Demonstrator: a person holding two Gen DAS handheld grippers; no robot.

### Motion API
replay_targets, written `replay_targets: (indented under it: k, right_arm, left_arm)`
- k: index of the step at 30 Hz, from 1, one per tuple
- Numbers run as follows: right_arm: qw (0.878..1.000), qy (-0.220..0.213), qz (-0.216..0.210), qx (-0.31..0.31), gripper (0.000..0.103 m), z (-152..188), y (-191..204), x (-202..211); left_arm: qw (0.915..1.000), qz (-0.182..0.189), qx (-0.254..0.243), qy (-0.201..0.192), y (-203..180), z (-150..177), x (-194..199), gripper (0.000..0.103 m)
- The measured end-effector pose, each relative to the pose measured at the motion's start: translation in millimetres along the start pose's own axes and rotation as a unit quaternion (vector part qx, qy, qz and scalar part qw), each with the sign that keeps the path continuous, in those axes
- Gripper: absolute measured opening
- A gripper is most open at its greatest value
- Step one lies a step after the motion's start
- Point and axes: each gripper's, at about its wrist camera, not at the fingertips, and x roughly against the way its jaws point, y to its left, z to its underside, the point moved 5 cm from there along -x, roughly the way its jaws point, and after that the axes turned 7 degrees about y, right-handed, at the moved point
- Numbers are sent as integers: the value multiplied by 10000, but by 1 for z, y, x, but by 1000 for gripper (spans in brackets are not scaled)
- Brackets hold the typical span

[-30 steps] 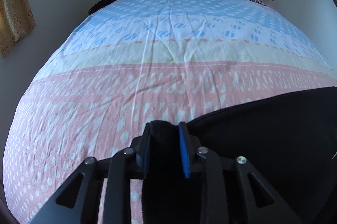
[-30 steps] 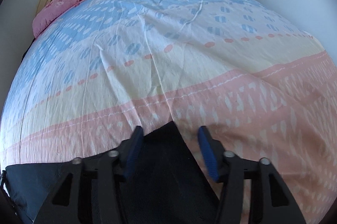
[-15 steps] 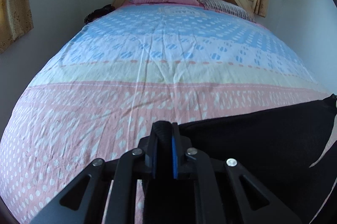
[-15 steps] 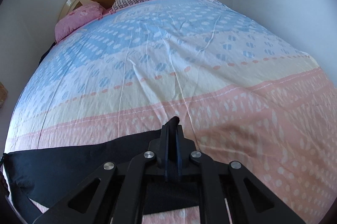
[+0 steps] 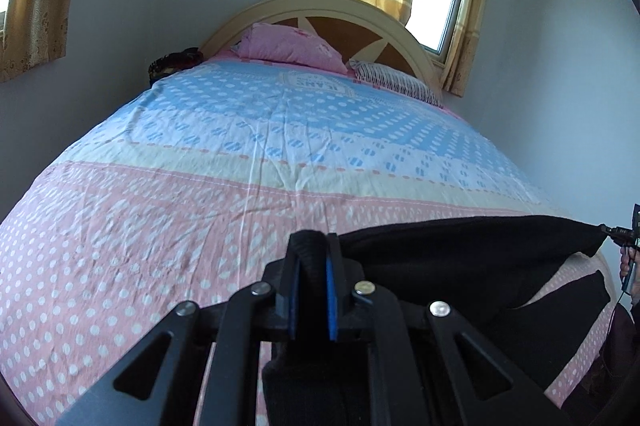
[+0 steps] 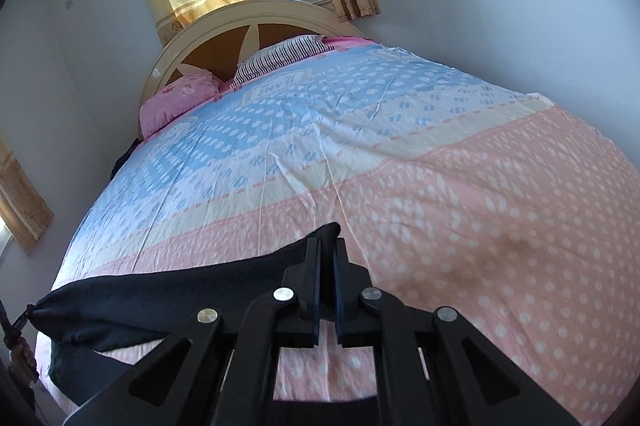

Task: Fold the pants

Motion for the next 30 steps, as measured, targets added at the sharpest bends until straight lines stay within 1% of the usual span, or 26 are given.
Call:
replay_targets:
  k: [3,8,10,14,16,19,20,22,23,24,25,26,28,29,30]
  right_arm:
    - [9999,36,35,-107,5,22,-13,11]
    - [9995,144,51,-272,5,52,-32,23]
    - [9994,220,93,-252,5,63,-36,26]
    - [9990,378,169,-173,5,84,-44,30]
    - [9990,375,180,-131,5,89,-45,36]
    - [9989,349,308,21,7,95,-40,49]
    - [9986,313,420,75,9,96,-39,55]
    - [9974,275,636,210,10,97,-36,65]
    - [9973,283,637,226,12,97,-36,70]
    - [9969,281,698,244,17,97,-35,75]
    - [9964,268,762,268,40,96,-34,79]
    - [9964,212,769,282,55,96,-32,86]
    - [9972,100,659,341,56,95,-22,98]
    - [9974,70,584,410,56,96,-14,101]
    - [9972,38,535,524,56,96,-2,104]
  left_arm:
    - [9999,162,11,-57,1,17,11,11]
    - [9996,284,-58,2,2,49,19,11]
    - [9995,234,-210,61,0,62,19,11]
    - [9973,-24,-690,235,-6,85,16,12]
    - [9964,-12,-799,287,-7,92,16,12]
    - [9944,-136,-1012,289,-9,100,21,16]
    - [9937,-190,-1063,288,-8,103,23,19]
    - [9929,-283,-1115,295,-6,107,25,24]
    - [9925,-323,-1146,288,-5,109,27,27]
    - [9923,-369,-1155,267,-3,110,30,29]
    - [9920,-424,-1156,264,0,112,32,30]
    - [9918,-466,-1157,276,4,114,35,31]
    - [9917,-517,-1141,305,12,119,43,34]
    - [9912,-609,-1128,315,17,122,47,42]
    - [9908,-723,-1103,306,23,124,52,48]
